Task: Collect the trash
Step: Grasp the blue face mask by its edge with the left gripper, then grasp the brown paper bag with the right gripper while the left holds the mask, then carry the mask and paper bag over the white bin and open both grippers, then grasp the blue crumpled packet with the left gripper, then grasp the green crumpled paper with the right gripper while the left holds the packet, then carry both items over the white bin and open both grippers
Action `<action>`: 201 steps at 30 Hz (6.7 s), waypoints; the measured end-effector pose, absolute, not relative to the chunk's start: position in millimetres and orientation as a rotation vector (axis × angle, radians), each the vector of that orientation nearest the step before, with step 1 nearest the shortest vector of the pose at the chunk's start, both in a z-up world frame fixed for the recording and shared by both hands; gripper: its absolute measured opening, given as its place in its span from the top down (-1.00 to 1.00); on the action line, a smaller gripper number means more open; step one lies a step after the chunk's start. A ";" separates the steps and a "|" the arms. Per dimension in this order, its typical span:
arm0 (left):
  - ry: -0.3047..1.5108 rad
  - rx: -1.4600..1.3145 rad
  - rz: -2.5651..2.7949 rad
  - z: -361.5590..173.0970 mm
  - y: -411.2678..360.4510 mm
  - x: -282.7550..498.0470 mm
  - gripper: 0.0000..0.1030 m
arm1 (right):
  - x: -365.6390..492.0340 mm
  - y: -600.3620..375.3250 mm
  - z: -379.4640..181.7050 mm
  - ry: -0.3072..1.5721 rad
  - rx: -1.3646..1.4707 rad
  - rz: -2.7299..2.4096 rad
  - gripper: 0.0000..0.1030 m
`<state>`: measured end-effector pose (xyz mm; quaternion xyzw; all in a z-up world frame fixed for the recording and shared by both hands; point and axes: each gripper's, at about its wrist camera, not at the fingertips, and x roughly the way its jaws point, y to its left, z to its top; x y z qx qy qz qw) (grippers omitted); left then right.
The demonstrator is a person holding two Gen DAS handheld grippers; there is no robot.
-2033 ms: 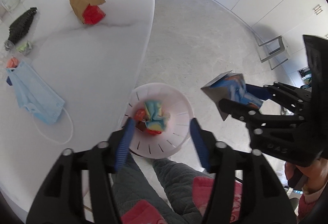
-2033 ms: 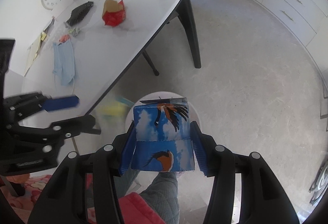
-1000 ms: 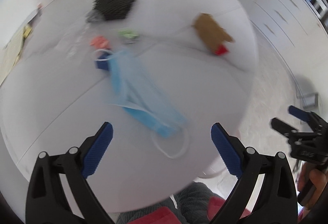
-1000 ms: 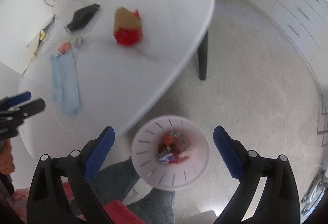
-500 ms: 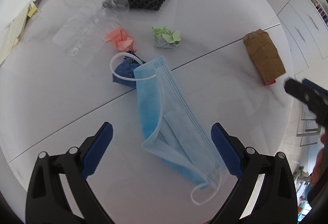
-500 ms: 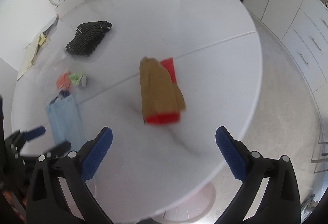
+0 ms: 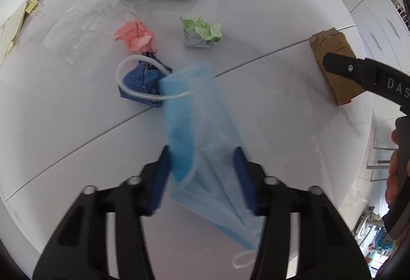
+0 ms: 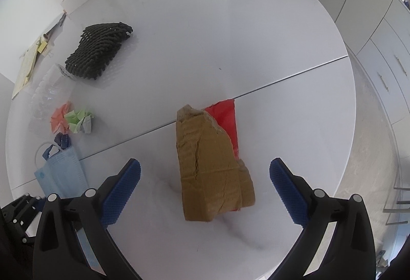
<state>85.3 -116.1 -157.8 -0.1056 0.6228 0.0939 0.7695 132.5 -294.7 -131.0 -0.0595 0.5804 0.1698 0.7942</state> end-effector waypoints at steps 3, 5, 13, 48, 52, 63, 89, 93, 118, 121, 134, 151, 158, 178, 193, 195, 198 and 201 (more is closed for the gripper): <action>1.346 -0.217 0.197 -158.0 -116.8 83.9 0.48 | 131.8 -295.6 -133.4 1.248 -0.139 0.359 -0.94; 1.349 -0.234 0.170 -157.6 -114.5 83.8 0.60 | 131.4 -296.7 -135.1 1.248 -0.142 0.355 -0.94; 1.338 -0.274 0.114 -149.0 -98.5 61.0 0.81 | 132.6 -300.7 -143.3 1.251 -0.133 0.351 -0.93; 1.252 -0.105 -0.283 -82.3 -236.8 16.5 0.82 | -27.9 -438.8 -59.7 1.166 -0.016 0.282 0.03; 1.314 -0.084 -0.320 -98.5 -274.4 8.4 0.82 | -63.2 -473.1 -64.1 1.183 0.015 0.251 0.03; 1.395 -0.074 -0.284 -117.7 -314.2 1.2 -0.02 | -112.5 -508.0 -69.3 1.184 0.058 0.266 0.02; 1.218 -0.141 -0.058 -49.5 -258.8 -31.1 -0.85 | -113.8 -442.1 -127.4 1.273 -0.082 0.402 -0.82; 1.191 -0.189 -0.032 -45.3 -239.3 -32.3 -0.85 | -102.7 -429.8 -122.8 1.260 -0.086 0.391 -0.93; 1.138 -0.187 0.061 -71.7 -101.2 50.2 -0.85 | 32.5 -320.1 -72.5 1.104 -0.135 0.440 -0.95; 1.144 -0.208 0.063 -85.5 -89.3 64.4 -0.85 | 58.7 -301.5 -78.3 1.111 -0.155 0.453 -0.95; 1.233 -0.258 0.114 -141.2 -57.0 106.9 -0.48 | 119.1 -254.2 -106.5 1.142 -0.191 0.474 -0.95; 1.243 -0.196 0.073 -151.4 -56.1 114.5 0.27 | 123.1 -224.2 -116.0 1.145 -0.187 0.592 -0.68; 1.236 -0.206 0.040 -132.8 -48.6 96.0 0.27 | 118.2 -189.9 -114.9 1.132 -0.204 0.710 -0.64; 1.224 -0.178 0.041 -118.2 -43.1 69.2 0.27 | 101.6 -164.3 -127.7 1.171 -0.285 0.685 0.32; 1.238 -0.024 -0.314 -95.4 -198.8 45.3 0.27 | -27.2 -382.5 -99.8 1.241 -0.104 0.361 0.31; 1.249 -0.005 -0.368 -95.7 -232.7 38.0 0.27 | -50.8 -413.7 -101.1 1.253 -0.053 0.313 0.30; 1.262 0.031 -0.426 -96.9 -272.9 24.0 0.26 | -78.2 -447.5 -103.3 1.262 0.002 0.266 0.28; 1.272 0.059 -0.455 -98.7 -302.7 12.8 0.26 | -96.5 -471.9 -105.7 1.266 0.023 0.248 0.28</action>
